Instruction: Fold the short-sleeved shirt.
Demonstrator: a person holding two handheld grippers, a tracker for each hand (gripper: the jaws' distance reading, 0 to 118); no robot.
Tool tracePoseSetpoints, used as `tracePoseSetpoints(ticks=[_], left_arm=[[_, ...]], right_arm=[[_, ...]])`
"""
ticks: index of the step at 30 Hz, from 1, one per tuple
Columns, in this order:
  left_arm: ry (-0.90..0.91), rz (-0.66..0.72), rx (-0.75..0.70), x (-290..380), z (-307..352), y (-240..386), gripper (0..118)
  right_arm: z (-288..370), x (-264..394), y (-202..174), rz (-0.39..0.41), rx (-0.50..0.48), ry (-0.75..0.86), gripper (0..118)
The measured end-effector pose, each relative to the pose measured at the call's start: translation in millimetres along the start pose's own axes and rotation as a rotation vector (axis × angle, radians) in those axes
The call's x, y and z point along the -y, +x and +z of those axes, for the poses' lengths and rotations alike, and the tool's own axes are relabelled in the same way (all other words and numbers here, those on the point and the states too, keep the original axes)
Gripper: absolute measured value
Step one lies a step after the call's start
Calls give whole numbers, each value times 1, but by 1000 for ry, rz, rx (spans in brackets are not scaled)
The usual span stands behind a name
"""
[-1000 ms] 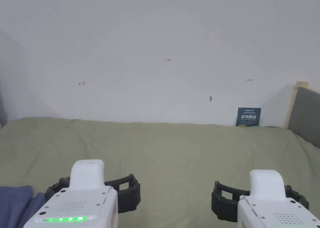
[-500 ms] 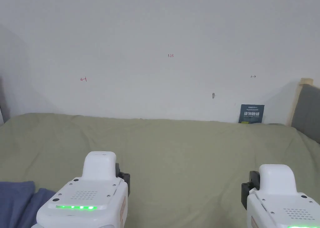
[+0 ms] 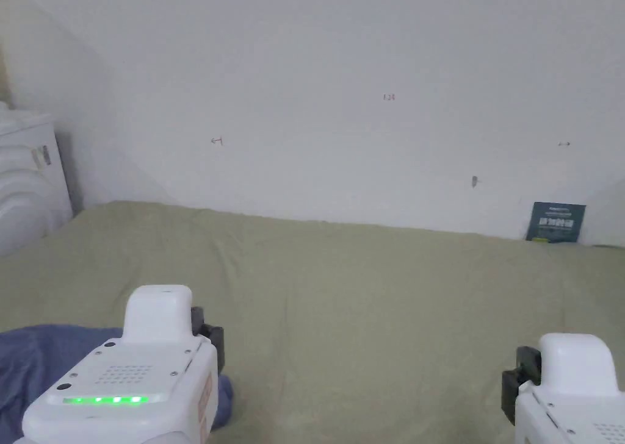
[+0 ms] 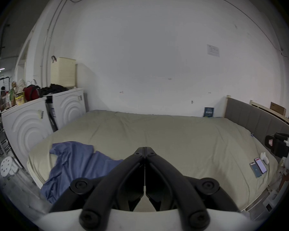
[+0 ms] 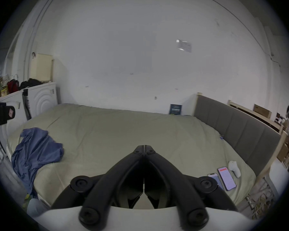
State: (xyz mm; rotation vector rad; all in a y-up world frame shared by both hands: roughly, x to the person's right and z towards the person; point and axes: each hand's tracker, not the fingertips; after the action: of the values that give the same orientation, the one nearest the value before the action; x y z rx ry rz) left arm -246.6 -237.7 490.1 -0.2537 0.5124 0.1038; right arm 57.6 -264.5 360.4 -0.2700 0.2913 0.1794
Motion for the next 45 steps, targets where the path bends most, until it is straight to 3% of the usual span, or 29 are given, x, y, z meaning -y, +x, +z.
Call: tracePoseSetpoints(ticks=[11, 16, 21, 31, 36, 38, 45], left_arm=[[-3, 51, -396, 1, 65, -133, 0], [0, 89, -490, 8, 86, -166, 0], [-24, 79, -512, 14, 86, -175, 0], [-136, 65, -300, 20, 11, -182, 0], [-316, 123, -176, 48, -69, -187, 0], [-404, 78, -146, 66, -109, -188, 0], [-691, 95, -117, 125, -199, -195, 0]], right_arm=[[-18, -22, -146, 34, -426, 53, 0], [-15, -22, -180, 39, -522, 40, 0], [-17, -18, -186, 52, -534, 23, 0], [-27, -6, -178, 82, -489, -4, 0], [-38, 8, -177, 99, -463, -45, 0], [-42, 14, -178, 110, -451, -66, 0], [-62, 34, -189, 140, -426, -139, 0]])
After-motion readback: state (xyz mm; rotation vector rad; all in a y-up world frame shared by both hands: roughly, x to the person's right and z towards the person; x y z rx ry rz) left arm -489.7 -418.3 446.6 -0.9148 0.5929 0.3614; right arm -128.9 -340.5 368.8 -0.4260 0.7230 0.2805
